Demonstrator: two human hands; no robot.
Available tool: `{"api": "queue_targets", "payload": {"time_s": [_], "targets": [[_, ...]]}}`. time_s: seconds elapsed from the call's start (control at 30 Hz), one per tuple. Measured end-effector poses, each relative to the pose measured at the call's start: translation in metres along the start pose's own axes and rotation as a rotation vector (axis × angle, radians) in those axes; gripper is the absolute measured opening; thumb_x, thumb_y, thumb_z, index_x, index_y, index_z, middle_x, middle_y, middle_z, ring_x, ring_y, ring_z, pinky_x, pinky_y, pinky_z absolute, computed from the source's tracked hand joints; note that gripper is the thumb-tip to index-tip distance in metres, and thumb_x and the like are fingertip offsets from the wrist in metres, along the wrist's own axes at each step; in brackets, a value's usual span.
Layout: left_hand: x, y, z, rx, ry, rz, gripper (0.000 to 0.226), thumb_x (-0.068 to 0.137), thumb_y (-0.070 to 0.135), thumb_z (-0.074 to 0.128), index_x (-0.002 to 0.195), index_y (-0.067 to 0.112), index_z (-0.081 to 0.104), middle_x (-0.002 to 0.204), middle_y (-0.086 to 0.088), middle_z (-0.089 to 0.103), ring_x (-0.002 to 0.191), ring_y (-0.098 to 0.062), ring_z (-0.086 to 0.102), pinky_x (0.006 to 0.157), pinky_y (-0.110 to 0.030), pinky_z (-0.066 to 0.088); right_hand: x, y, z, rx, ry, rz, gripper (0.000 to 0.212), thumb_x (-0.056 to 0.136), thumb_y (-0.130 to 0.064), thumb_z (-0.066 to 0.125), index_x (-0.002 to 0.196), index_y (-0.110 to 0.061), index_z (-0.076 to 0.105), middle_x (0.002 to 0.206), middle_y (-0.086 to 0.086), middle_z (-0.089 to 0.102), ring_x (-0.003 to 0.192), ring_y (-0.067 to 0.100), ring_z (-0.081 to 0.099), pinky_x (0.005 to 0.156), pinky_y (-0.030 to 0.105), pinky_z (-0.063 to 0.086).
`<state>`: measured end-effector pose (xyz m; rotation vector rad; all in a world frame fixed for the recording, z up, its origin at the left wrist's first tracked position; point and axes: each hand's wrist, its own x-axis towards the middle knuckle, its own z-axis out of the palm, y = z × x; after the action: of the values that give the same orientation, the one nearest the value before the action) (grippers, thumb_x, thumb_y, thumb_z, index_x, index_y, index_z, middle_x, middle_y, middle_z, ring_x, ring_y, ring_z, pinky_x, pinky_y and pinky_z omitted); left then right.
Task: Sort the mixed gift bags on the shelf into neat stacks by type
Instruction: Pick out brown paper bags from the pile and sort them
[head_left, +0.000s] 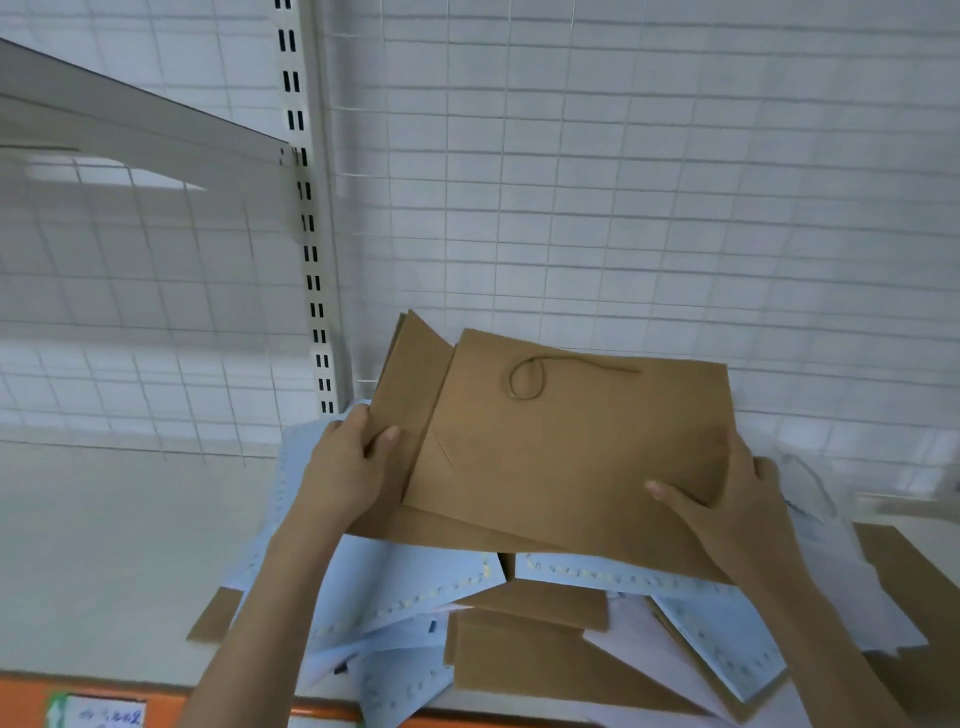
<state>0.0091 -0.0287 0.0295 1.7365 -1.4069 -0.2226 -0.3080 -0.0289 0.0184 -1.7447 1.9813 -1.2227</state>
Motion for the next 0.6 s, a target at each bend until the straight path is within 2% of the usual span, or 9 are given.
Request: {"api": "queue_targets", "payload": {"time_s": [0.07,0.13,0.2,0.27,0.33,0.5,0.6], "targets": [[-0.008,0.009,-0.003,-0.026,0.048,0.06,0.022,0.096,0.025,0.045,0.112,0.01,0.049,0.085,-0.001,0.051,0.085,-0.026,0.049,0.067,-0.023,0.026,0.003,0.003,-0.007,0.018,0.023,-0.018,0.098,0.071,-0.039,0.076,0.148,-0.019,0.017,0.135,0.017,0.032,0.118,0.033,0.042,0.091,0.041,0.038],[-0.014,0.022,-0.005,-0.083,0.104,0.101,0.024,0.096,0.023,0.045,0.117,0.014,0.05,0.09,0.001,0.054,0.083,-0.021,0.047,0.066,-0.024,0.026,0.008,0.01,-0.016,0.048,0.042,-0.022,0.098,0.071,-0.038,0.076,0.148,-0.019,0.018,0.136,0.016,0.032,0.119,0.032,0.041,0.092,0.039,0.037],[-0.019,0.038,-0.002,-0.152,0.137,0.125,0.023,0.096,0.025,0.045,0.115,0.012,0.051,0.09,0.002,0.057,0.081,-0.018,0.049,0.063,-0.028,0.031,0.014,0.019,-0.027,0.075,0.054,-0.015,0.098,0.071,-0.038,0.076,0.148,-0.019,0.018,0.137,0.016,0.032,0.12,0.032,0.041,0.094,0.04,0.037],[-0.023,0.054,0.005,-0.225,0.128,0.126,0.019,0.095,0.028,0.046,0.108,0.015,0.053,0.086,0.007,0.057,0.077,-0.009,0.052,0.062,-0.021,0.037,0.021,0.031,-0.041,0.082,0.061,-0.009,0.099,0.07,-0.04,0.076,0.148,-0.019,0.018,0.137,0.015,0.032,0.12,0.034,0.041,0.095,0.043,0.037],[-0.031,0.072,0.018,-0.265,0.126,0.092,0.016,0.095,0.03,0.047,0.102,0.017,0.053,0.083,0.013,0.055,0.075,0.0,0.051,0.061,-0.018,0.036,0.026,0.045,-0.058,0.086,0.064,-0.003,0.099,0.07,-0.041,0.076,0.148,-0.02,0.018,0.137,0.015,0.033,0.121,0.034,0.041,0.096,0.044,0.037],[-0.071,0.124,0.073,-0.336,0.105,0.023,0.019,0.094,0.029,0.05,0.088,0.013,0.057,0.081,0.011,0.06,0.076,-0.007,0.057,0.06,-0.019,0.038,0.032,0.096,-0.109,0.095,0.04,0.001,0.098,0.07,-0.042,0.075,0.148,-0.023,0.018,0.137,0.012,0.034,0.122,0.031,0.041,0.096,0.041,0.037],[-0.104,0.155,0.11,-0.356,0.034,-0.006,0.016,0.094,0.03,0.05,0.081,0.021,0.056,0.082,0.007,0.063,0.078,-0.007,0.059,0.062,-0.022,0.042,0.033,0.138,-0.141,0.08,0.031,0.008,0.097,0.07,-0.047,0.073,0.148,-0.026,0.019,0.14,0.008,0.035,0.125,0.029,0.041,0.098,0.043,0.038]]}}
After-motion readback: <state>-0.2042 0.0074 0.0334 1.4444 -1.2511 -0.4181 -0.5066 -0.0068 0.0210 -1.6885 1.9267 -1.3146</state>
